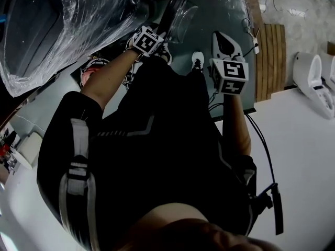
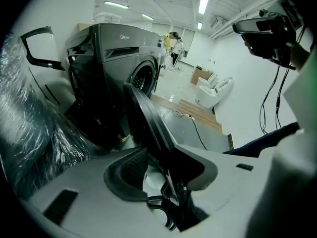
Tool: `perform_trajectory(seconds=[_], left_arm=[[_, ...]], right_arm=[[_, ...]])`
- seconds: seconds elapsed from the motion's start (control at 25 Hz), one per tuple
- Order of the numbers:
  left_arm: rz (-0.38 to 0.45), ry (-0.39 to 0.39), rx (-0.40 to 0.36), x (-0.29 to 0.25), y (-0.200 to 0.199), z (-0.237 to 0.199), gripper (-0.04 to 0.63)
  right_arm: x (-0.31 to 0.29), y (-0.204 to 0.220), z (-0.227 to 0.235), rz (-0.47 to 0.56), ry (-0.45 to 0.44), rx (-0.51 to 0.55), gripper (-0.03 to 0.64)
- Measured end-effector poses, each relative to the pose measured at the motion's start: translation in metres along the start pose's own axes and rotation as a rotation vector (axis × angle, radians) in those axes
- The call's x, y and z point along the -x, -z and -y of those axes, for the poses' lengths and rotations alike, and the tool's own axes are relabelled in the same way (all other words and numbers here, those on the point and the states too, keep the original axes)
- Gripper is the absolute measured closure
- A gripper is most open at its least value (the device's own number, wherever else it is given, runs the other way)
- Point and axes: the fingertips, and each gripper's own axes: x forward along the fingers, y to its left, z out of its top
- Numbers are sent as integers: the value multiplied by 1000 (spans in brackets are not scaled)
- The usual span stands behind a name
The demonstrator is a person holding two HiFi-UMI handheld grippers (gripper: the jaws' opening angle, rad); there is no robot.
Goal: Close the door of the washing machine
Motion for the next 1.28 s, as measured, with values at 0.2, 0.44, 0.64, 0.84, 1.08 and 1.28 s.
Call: perform_trajectory(seconds=[0.2,0.44,0.64,0.84,1.08,1.28], left_arm=[[18,40,15,-8,-9,20,437],[45,115,26,-17,-20,43,428],[20,193,-20,-26,-31,64,422],[-14,287,-117,-35,-45,84,422],[-20,304,-279,-44,-69,104,423],[-16,306,-382,-51,-91,108,423]], right_arm=[[15,16,15,3,71,-57,612],[31,34,25,6,141,-131,612],[38,47,35,-1,205,-190,612],[49,55,44,-8,260,-219,612],[70,63,56,-13,338,-259,612],[78,70,59,-28,376,-275,612]])
